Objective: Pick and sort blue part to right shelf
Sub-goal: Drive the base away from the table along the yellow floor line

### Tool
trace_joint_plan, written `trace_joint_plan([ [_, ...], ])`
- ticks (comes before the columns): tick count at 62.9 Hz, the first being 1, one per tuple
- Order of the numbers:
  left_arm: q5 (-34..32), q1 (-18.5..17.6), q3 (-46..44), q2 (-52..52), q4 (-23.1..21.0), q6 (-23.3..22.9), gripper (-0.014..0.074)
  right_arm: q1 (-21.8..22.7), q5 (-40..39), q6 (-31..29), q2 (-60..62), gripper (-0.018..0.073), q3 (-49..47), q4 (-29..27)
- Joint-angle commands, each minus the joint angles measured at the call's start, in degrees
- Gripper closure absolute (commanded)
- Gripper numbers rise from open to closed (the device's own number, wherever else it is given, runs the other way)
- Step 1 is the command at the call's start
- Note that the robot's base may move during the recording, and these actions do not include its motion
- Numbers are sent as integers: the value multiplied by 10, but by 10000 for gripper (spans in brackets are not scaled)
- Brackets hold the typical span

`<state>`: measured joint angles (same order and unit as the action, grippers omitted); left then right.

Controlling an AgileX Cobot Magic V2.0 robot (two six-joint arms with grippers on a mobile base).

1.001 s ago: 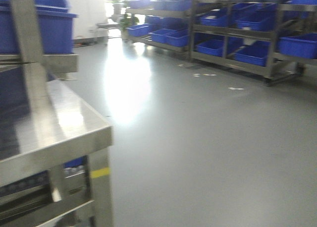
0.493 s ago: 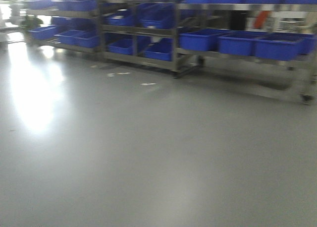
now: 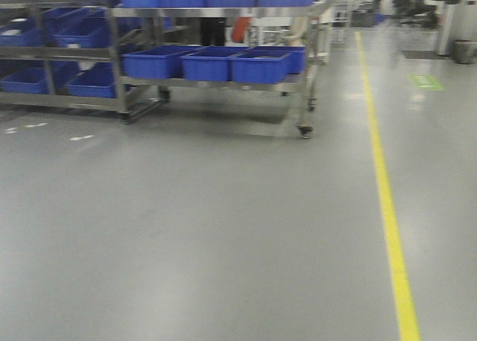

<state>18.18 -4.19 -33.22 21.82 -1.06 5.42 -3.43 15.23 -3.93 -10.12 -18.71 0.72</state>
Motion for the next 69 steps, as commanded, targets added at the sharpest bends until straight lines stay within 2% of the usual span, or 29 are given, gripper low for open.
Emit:
trace_joint_plan([
  [1,-54,-2,-17,5,-1,1,389,4,-51,-2,-5,162,-16,2],
  [69,-54,-2,-17,5,-1,1,389,4,-51,-2,-5,162,-16,2],
])
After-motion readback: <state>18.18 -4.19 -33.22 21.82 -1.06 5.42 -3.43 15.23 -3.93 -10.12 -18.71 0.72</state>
